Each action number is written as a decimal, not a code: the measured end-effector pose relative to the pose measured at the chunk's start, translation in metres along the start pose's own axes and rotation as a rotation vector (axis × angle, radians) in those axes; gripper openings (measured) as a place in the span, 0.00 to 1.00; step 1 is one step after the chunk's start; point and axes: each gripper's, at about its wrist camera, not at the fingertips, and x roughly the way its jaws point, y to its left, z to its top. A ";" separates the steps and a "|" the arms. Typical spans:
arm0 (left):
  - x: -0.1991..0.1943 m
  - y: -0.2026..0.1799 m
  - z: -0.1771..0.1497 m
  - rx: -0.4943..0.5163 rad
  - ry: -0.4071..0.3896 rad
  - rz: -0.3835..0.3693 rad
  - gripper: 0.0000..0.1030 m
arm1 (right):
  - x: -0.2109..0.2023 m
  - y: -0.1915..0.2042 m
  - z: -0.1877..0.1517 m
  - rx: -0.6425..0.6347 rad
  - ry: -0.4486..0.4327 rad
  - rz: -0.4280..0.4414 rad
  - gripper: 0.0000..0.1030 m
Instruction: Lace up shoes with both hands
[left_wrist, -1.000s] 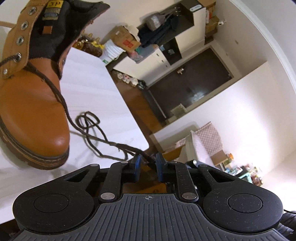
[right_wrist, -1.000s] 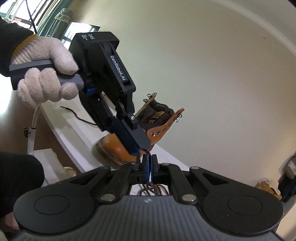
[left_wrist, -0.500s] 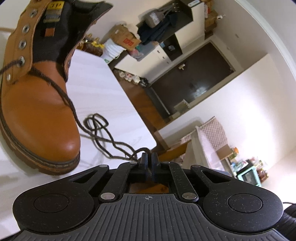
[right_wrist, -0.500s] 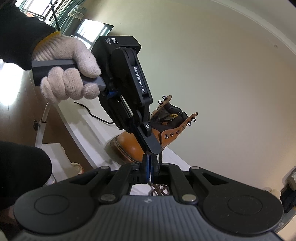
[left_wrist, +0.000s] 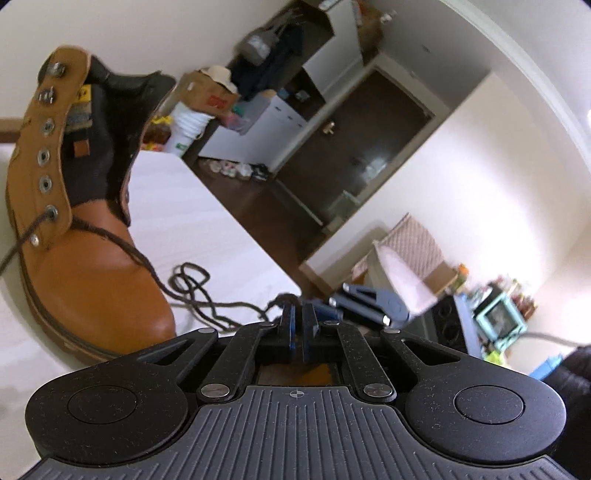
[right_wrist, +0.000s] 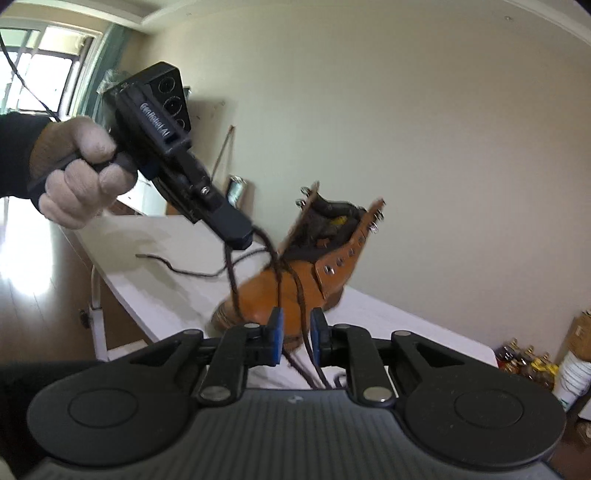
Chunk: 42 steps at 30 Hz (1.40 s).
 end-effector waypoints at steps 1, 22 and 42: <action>-0.001 -0.001 0.000 0.005 0.000 0.003 0.03 | 0.003 0.000 0.001 -0.006 0.003 0.021 0.16; 0.016 -0.021 -0.006 0.275 0.140 0.171 0.40 | 0.017 0.046 0.012 -0.524 0.094 -0.053 0.03; 0.006 -0.033 -0.006 0.388 0.084 0.194 0.03 | 0.027 0.069 0.010 -0.711 0.135 -0.046 0.10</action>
